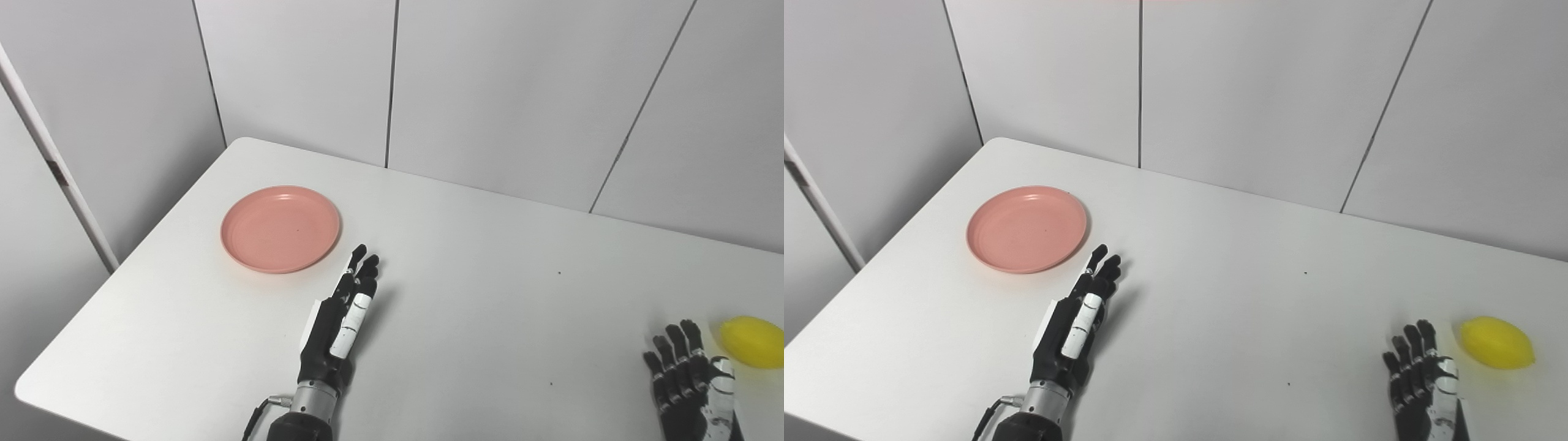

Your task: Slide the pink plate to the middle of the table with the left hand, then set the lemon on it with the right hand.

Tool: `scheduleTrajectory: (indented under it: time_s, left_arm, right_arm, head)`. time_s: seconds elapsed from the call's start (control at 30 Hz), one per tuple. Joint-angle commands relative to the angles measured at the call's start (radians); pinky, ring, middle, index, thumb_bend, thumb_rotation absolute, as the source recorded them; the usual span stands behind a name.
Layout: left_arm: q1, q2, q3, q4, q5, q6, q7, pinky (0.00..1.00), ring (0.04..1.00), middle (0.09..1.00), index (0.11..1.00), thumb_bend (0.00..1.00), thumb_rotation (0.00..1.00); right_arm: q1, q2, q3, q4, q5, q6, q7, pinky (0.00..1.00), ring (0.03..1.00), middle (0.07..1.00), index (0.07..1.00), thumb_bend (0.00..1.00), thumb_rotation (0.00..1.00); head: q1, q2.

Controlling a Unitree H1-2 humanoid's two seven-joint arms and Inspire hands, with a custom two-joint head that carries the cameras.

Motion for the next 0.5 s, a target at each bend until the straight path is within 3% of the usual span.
scheduleTrajectory:
  time_s: [0.0,0.3,0.47]
  left_arm:
    - [0.051,-0.015,0.002,0.037,0.000,-0.024,-0.005,1.00,0.962,0.944,0.949,0.71,0.79]
    - [0.063,0.000,0.004,-0.007,-0.024,0.010,-0.017,1.00,0.974,0.958,0.969,0.75,0.80]
    - [0.067,0.020,-0.008,-0.088,-0.020,0.096,-0.031,1.00,0.964,0.962,0.971,0.81,0.83]
  right_arm:
    - [0.036,0.004,-0.002,0.039,0.004,-0.020,0.009,1.00,1.000,1.000,1.000,0.71,1.00]
    - [0.049,0.014,0.005,0.011,0.002,-0.015,0.005,1.00,1.000,1.000,1.000,0.71,1.00]
    - [0.055,0.004,0.012,0.008,-0.002,-0.016,0.013,1.00,1.000,1.000,1.000,0.70,1.00]
  head:
    - [-0.001,0.002]
    - [-0.017,0.010]
    - [-0.021,0.009]
